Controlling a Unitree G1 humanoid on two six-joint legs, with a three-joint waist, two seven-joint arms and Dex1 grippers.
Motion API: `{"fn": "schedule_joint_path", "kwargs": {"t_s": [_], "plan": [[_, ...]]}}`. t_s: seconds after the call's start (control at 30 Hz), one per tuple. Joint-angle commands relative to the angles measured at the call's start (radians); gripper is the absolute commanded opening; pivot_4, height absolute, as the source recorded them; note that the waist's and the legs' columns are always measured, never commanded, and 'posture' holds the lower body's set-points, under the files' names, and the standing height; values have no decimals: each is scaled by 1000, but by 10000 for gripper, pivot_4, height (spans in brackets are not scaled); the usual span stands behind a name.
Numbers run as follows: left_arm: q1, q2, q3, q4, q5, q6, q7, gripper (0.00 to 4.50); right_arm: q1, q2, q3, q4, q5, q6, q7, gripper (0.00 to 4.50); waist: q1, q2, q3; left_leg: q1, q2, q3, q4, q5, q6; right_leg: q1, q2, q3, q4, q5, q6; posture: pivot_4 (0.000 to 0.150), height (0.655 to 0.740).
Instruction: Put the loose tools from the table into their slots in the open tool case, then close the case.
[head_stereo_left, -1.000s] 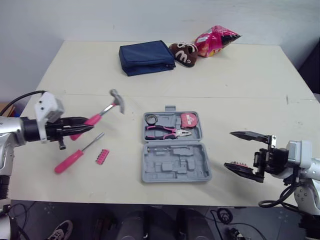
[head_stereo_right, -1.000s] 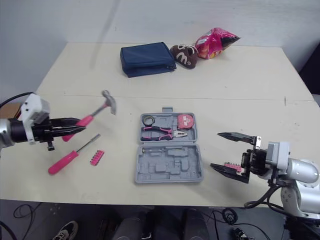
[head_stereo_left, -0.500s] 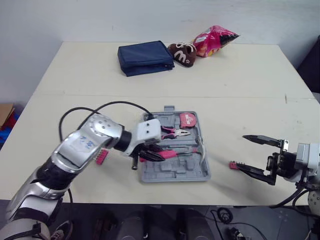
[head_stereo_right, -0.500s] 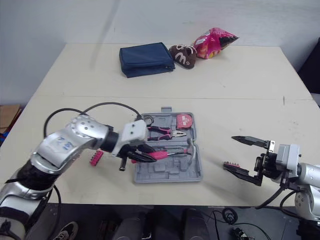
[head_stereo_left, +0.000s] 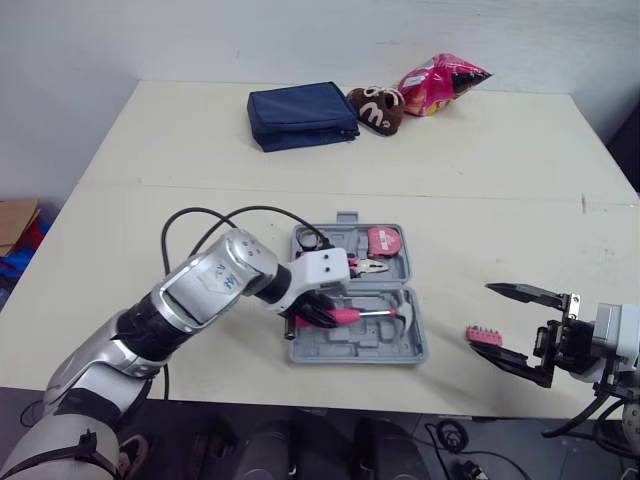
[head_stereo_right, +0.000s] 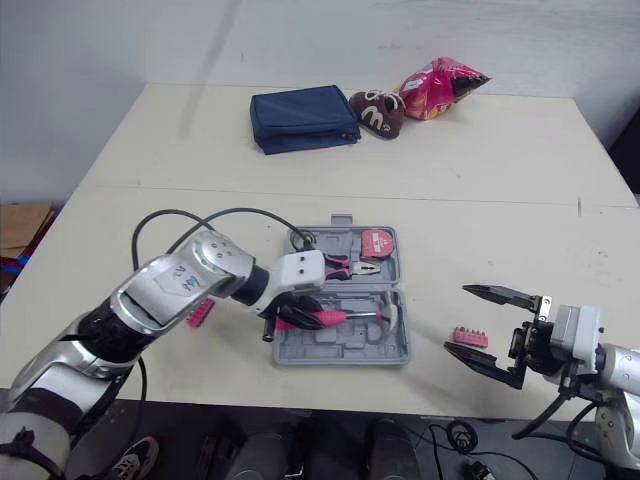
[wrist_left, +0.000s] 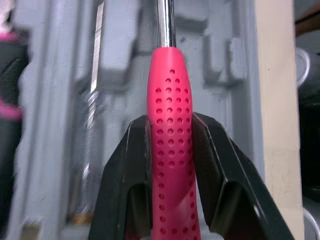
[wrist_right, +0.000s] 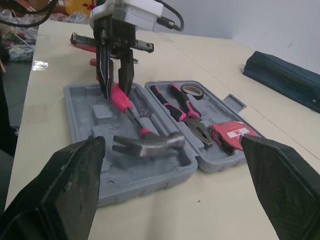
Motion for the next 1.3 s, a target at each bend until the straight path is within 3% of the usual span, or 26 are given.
{"fn": "schedule_joint_path", "kwargs": {"t_s": [0.03,0.67,0.73,0.87,1.07,1.13,1.23,1.3], "plan": [[-29,10,-24,1,37,-28,-6,5006,12,5,-26,-39,14,-12,-16,45000,-3,0,0,0,0,0,0,0,0,0,0,0,0,0,0,1500,7400],[-64,-18,-84,79,127,-62,-10,5006,47,32,-19,-57,14,-39,-35,45000,-2,0,0,1,0,0,1,0,0,0,0,1,-1,0,0,1500,7400],[-53,-10,-68,61,137,-106,-10,15536,53,33,-20,-57,16,-40,-33,45000,-2,0,0,1,0,0,1,0,0,0,0,1,-1,0,0,1500,7400],[-50,-10,1,-17,91,-102,-30,32490,59,30,-19,-57,21,-38,-27,45000,-2,0,0,1,0,0,1,0,0,0,0,1,0,0,0,1500,7400],[-11,4,99,-69,44,-160,-46,32490,47,23,-13,-49,24,-29,-18,45000,-3,0,0,2,0,0,1,0,0,0,0,1,-1,0,0,1500,7400],[44,-2,146,-35,47,-307,-45,32490,44,24,-11,-47,23,-27,-16,45000,-4,0,0,2,0,0,1,0,0,0,0,1,0,0,0,1500,7400],[147,-56,230,52,33,-482,-8,23968,41,30,-4,-44,20,-27,-18,45000,-2,0,0,2,0,0,2,0,0,0,0,1,0,0,0,1500,7400],[196,-89,265,97,22,-530,4,14548,39,33,0,-43,17,-27,-19,45000,-2,0,0,2,0,0,2,0,0,1,-1,1,-1,0,0,1500,7400]]}}
